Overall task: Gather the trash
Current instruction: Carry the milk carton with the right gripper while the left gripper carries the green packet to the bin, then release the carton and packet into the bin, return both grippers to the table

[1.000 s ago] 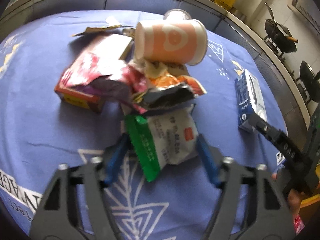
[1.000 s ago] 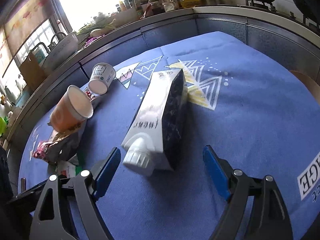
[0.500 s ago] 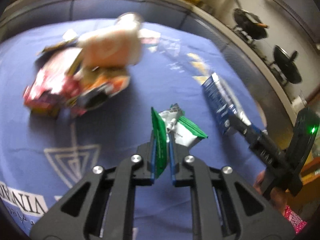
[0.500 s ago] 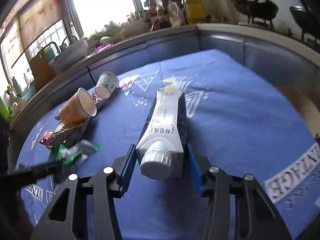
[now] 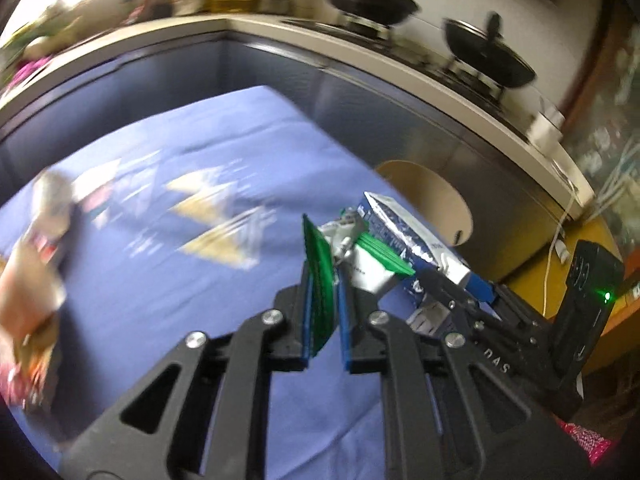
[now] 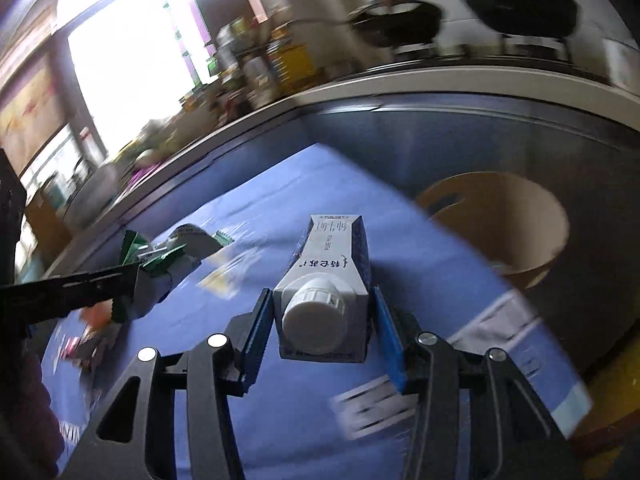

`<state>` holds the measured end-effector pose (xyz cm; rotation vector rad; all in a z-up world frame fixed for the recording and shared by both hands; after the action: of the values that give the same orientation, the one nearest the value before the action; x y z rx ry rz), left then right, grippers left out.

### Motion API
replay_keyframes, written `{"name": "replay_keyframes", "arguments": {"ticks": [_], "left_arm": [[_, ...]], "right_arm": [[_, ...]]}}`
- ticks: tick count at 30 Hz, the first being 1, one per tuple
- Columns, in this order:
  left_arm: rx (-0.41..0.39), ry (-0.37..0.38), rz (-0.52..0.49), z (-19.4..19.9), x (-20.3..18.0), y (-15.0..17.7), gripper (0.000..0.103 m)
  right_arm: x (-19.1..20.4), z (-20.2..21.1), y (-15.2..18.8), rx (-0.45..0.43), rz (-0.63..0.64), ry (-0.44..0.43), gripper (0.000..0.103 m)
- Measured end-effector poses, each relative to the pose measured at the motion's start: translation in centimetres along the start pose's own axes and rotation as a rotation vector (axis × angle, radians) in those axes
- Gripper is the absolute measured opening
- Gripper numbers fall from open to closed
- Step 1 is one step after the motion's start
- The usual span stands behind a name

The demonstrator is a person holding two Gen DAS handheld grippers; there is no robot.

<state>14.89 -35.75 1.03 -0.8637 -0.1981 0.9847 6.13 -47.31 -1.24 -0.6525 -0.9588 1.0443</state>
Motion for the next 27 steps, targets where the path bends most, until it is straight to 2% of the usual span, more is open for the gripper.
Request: {"name": "replay_keyframes", "arguments": {"ticks": [7,11,15,16,18,19,20,22,24,27], "left_arm": [[0.054,0.091,-0.115,-8.9,-8.0,-5.0,0.010],[0.109,0.101,-0.174,-14.5,-11.5,-7.0,0.010],[0.179,0.102,-0.203,-19.2,-13.3,-7.3,0.011],[0.196,0.099,-0.208,-20.2,-13.6,-7.3,0.013],[0.209,0.066,-0.213,-21.8,-13.7,-7.3,0.033],[0.211,0.045,-0.215,-22.4,-13.7,-7.4,0.049],[0.203,0.013,-0.218,-22.9,-13.5,-7.6,0.053],[0.193,-0.011,-0.206,-23.0,-13.1,-8.1,0.053],[0.176,-0.010,-0.165,-21.8,-12.4,-9.0,0.053],[0.076,-0.006,-0.162,-17.8,-12.0,-11.2,0.053]], "right_arm": [[-9.3,0.1,-4.5,-0.063,-0.128,0.099,0.048],[-13.6,-0.9,-6.5,-0.057,-0.182,0.140,0.048],[-17.2,-2.9,-7.7,-0.041,-0.226,0.177,0.048],[-17.9,-3.6,-7.9,-0.030,-0.233,0.180,0.048],[-18.9,-5.0,-8.1,-0.018,-0.251,0.189,0.049],[-19.5,-5.6,-8.1,-0.020,-0.258,0.196,0.049],[-19.8,-6.1,-8.2,-0.021,-0.261,0.202,0.050],[-20.6,-6.9,-8.3,-0.015,-0.273,0.229,0.055],[-20.7,-6.6,-9.1,-0.045,-0.286,0.224,0.061],[-19.6,-4.6,-11.2,-0.119,-0.267,0.204,0.062]]}}
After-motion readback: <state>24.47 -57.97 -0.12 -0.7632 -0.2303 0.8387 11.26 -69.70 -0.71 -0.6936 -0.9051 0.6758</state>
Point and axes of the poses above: each gripper's, at about its wrist camera, not at the fingertips, and z roughly against the way its jaws point, x to its left, y to its underside, the point moved 6 cm from there along -z, roughly the way its jaws point, and after that the axes turned 6 degrees about -x, right-handed, at the moved point
